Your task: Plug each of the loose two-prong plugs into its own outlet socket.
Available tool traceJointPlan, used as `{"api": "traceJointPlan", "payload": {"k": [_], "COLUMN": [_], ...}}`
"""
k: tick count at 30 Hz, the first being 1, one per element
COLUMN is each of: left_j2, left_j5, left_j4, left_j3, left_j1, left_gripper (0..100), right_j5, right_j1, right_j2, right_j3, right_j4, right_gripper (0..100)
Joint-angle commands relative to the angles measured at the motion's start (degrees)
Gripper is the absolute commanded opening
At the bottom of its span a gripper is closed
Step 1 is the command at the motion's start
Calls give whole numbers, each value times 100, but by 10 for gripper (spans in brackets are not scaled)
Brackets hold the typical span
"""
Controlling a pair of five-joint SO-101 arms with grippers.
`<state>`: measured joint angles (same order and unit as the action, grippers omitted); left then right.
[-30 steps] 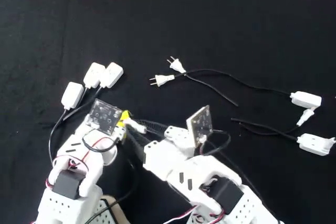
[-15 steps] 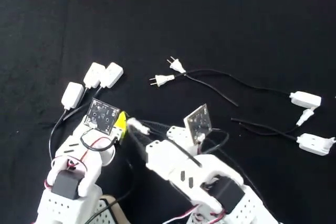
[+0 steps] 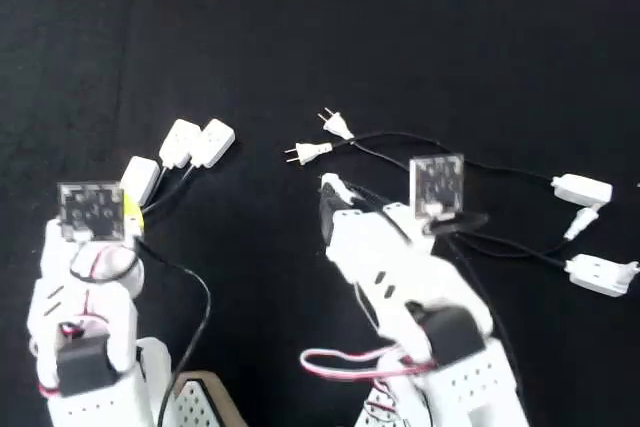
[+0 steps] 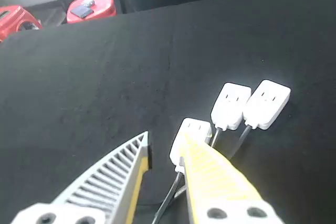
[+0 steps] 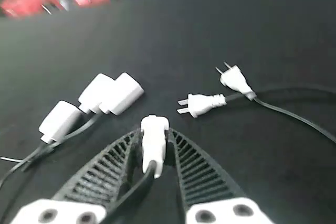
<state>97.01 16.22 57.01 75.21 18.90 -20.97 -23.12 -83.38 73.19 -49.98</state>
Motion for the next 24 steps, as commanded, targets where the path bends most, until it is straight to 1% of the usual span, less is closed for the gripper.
{"api": "traceJointPlan", "payload": {"k": [1, 6, 9, 10, 12, 15, 17, 22, 24], "left_j2": [-2040, -4554, -5714, -6075, -6787, -7719, -8220, -8905, -9037], "left_j5": [-62, 9, 554, 712, 985, 1741, 2004, 2040, 2040], "left_j4": [-97, -70, 352, 510, 756, 949, 1073, 1064, 1064], "left_j3": [-1429, -2686, -3327, -3521, -3864, -4365, -4673, -5393, -5684], "left_j1": [119, 163, 242, 251, 259, 286, 347, 646, 787], "left_gripper": [110, 110, 121, 152, 259, 413, 468, 473, 452], "right_j5": [62, 114, 334, 378, 396, 396, 396, 396, 422], "right_j1": [141, 141, 141, 141, 149, 149, 149, 149, 149], "right_j2": [1745, 2923, 3222, 3275, 3327, 3345, 3354, 3354, 3354], "right_j3": [-840, -1235, -1341, -1349, -1367, -1358, -1358, -1358, -1349], "right_j4": [167, 176, 176, 176, 176, 176, 176, 176, 176], "right_gripper": [13, 13, 13, 13, 13, 13, 13, 13, 13]}}
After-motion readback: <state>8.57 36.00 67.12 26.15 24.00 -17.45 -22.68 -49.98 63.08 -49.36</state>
